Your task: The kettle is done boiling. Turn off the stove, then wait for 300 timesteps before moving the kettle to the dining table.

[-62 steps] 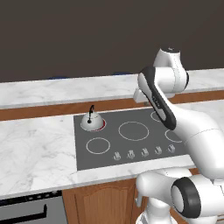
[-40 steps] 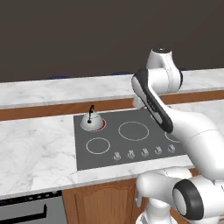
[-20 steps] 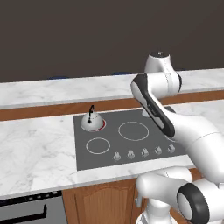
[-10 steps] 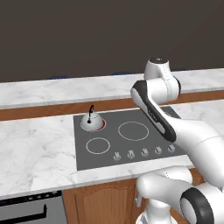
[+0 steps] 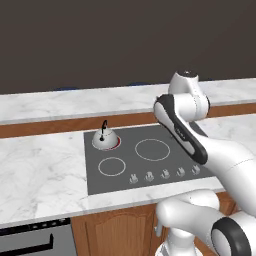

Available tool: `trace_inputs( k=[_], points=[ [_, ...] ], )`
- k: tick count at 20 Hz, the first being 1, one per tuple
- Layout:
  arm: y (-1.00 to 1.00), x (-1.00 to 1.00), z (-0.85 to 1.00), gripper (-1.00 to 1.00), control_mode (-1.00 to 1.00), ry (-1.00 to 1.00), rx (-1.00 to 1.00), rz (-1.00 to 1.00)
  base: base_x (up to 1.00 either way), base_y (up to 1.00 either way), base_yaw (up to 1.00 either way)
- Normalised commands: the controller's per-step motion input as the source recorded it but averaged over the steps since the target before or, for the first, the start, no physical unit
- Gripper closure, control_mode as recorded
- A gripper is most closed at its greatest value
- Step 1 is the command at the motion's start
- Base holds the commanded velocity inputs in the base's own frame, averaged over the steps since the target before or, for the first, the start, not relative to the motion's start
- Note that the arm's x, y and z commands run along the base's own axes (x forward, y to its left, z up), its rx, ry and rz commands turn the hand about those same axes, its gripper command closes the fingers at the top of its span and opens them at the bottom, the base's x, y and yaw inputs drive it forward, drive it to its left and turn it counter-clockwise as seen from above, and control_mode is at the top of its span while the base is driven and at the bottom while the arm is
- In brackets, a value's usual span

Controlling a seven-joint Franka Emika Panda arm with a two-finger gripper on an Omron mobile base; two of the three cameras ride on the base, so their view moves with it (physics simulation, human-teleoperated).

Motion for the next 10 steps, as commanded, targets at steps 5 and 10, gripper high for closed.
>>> trace_inputs(
  k=[5,10],
  points=[
    [0.08,-0.03,-0.17,-1.00,-1.00,0.00,-0.01,0.36,0.00,0.00,0.00],
    [0.07,-0.13,-0.20,-1.00,-1.00,0.00,-0.05,0.36,0.00,0.00,0.00]
  ],
)
